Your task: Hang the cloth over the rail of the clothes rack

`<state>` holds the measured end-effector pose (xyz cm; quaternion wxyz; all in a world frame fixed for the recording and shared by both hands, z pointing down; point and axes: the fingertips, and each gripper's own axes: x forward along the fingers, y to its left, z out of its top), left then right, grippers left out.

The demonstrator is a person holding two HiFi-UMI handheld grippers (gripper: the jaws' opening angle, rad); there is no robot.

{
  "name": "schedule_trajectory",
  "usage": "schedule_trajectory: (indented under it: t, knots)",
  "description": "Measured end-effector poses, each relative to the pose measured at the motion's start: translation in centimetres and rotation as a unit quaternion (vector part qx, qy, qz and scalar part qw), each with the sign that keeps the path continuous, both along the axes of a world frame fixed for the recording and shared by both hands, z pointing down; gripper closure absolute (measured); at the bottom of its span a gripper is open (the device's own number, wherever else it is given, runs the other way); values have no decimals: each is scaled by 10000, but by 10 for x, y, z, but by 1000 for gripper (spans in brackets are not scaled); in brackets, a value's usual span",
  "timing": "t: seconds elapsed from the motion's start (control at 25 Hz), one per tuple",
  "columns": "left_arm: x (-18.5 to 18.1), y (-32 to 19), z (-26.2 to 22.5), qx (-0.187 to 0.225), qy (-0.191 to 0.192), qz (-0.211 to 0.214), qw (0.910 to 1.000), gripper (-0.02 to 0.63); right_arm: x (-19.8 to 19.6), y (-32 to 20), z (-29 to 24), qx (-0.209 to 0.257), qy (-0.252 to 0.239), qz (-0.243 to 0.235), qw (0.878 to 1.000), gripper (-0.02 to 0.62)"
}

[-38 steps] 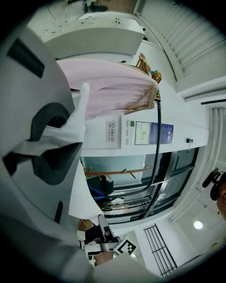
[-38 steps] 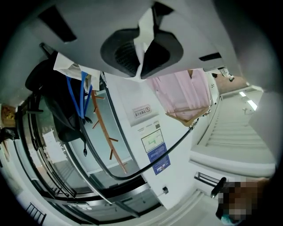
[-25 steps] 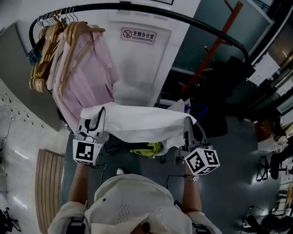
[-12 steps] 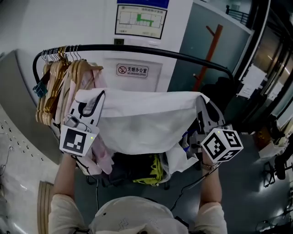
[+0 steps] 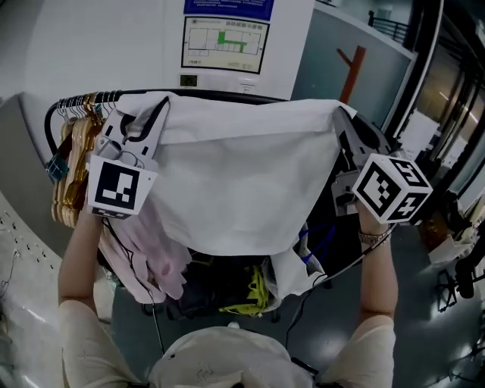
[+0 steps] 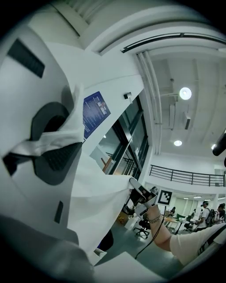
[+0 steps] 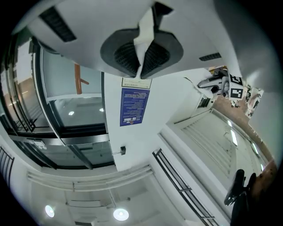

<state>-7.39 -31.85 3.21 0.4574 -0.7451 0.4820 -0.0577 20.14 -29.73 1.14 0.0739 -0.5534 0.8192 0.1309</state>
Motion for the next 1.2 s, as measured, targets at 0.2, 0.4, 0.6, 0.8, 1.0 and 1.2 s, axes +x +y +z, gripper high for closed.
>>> schedule_trajectory:
  t: [0.2, 0.4, 0.6, 0.8, 1.0, 1.2]
  knots:
    - [11, -20, -38, 197, -323, -296, 9988, 589, 12, -25, -35, 165, 124, -227, 9995, 571]
    - [25, -31, -70, 289, -876, -635, 9937, 589, 19, -38, -72, 361, 369, -496, 9974, 571]
    - [28, -40, -108, 512, -1136, -1020, 9870, 589, 19, -53, -112, 583, 630, -590, 9946, 571]
    - [23, -65, -133, 644, -1350, -1155, 9820, 589, 9, -73, -143, 703, 772, -596, 9927, 571]
    - [18, -107, -151, 524, -991, -825, 9903, 589, 9, -112, -153, 784, 842, -377, 9926, 571]
    - [22, -155, -170, 152, -679, -531, 9962, 589, 16, -157, -168, 698, 956, -342, 9924, 571]
